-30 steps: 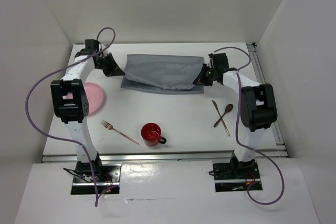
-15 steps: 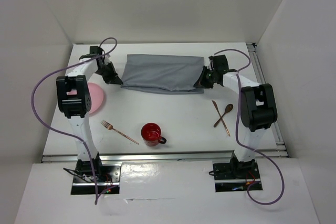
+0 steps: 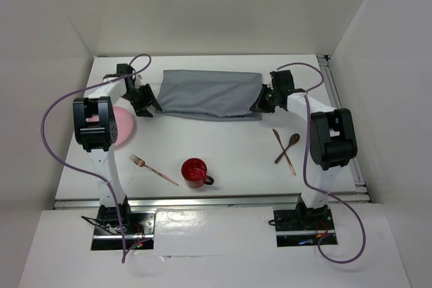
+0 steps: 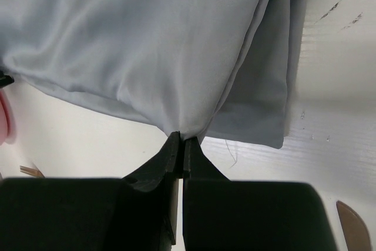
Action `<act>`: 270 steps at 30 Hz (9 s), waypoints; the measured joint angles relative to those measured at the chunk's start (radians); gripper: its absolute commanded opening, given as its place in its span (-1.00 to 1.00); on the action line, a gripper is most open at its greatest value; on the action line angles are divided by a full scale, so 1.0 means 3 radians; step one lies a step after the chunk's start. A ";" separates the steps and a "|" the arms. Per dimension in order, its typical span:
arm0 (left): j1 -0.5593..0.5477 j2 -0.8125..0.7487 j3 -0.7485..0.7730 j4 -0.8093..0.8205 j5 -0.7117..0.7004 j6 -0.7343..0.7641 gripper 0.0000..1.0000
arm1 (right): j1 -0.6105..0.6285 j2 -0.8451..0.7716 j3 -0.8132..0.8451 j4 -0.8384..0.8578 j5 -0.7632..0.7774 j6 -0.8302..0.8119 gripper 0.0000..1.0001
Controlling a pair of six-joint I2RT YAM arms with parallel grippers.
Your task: Set the dinner table for one person
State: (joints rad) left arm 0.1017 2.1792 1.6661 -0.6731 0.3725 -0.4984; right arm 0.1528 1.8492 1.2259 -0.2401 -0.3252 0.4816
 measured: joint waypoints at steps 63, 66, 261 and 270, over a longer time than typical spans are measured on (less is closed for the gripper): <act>-0.0210 0.0135 0.0243 0.0122 -0.0357 -0.0214 -1.00 | -0.0053 0.0332 0.0160 -0.0263 0.0604 0.0206 -1.00; -0.0219 0.0100 0.0453 -0.0072 -0.0355 -0.0175 -1.00 | -0.0053 0.0251 0.0356 -0.0451 0.0640 0.0103 -1.00; -0.0323 -0.0570 -0.0801 -0.0038 -0.0607 -0.0022 0.00 | 0.0237 -0.0047 -0.0327 -0.0738 0.0365 -0.0093 -0.89; -0.0237 -0.1211 -0.0482 -0.0296 -0.0797 -0.0020 0.12 | 0.0512 -0.0610 0.0252 -0.1095 0.0422 -0.0211 0.71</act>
State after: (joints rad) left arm 0.0307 1.8160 1.5215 -0.7620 0.1333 -0.5045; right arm 0.3065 1.6661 1.3014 -0.5686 -0.1986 0.4183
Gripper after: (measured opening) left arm 0.560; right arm 0.778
